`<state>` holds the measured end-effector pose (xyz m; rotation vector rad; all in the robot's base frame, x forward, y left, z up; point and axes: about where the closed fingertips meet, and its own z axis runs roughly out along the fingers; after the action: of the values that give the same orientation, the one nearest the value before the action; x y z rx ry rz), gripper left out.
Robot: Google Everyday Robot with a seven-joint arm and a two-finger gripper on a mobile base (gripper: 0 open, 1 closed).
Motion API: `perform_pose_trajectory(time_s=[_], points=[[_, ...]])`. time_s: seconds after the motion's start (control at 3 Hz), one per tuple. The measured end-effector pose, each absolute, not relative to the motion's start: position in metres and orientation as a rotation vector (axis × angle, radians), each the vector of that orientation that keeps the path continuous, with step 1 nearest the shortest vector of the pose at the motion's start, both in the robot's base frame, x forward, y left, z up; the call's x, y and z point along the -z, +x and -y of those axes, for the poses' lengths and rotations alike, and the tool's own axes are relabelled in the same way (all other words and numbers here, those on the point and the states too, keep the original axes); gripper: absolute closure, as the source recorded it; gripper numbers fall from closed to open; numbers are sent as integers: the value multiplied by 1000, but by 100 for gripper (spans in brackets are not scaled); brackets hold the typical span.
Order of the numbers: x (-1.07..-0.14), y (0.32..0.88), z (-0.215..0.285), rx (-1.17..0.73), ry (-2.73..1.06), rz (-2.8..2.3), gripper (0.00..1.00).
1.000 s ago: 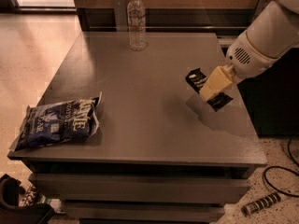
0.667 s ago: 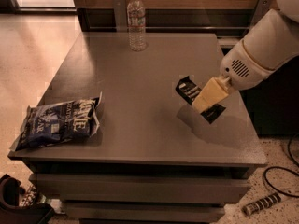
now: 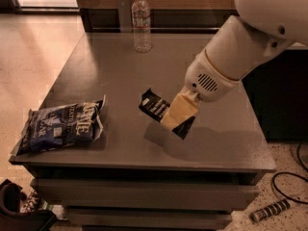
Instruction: Move rxbar chocolate near blue chip bag
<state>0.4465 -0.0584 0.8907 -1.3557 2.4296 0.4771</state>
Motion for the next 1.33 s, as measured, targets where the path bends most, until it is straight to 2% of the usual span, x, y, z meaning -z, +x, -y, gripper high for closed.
perform_pose_trajectory(time_s=[0.33, 0.67, 1.0, 1.33], points=[[-883, 441, 9, -378, -1443, -2384, 100], [-873, 442, -17, -281, -1429, -2360, 100], [-874, 442, -17, -278, -1423, -2361, 82], [-875, 442, -18, -276, -1425, -2358, 58]])
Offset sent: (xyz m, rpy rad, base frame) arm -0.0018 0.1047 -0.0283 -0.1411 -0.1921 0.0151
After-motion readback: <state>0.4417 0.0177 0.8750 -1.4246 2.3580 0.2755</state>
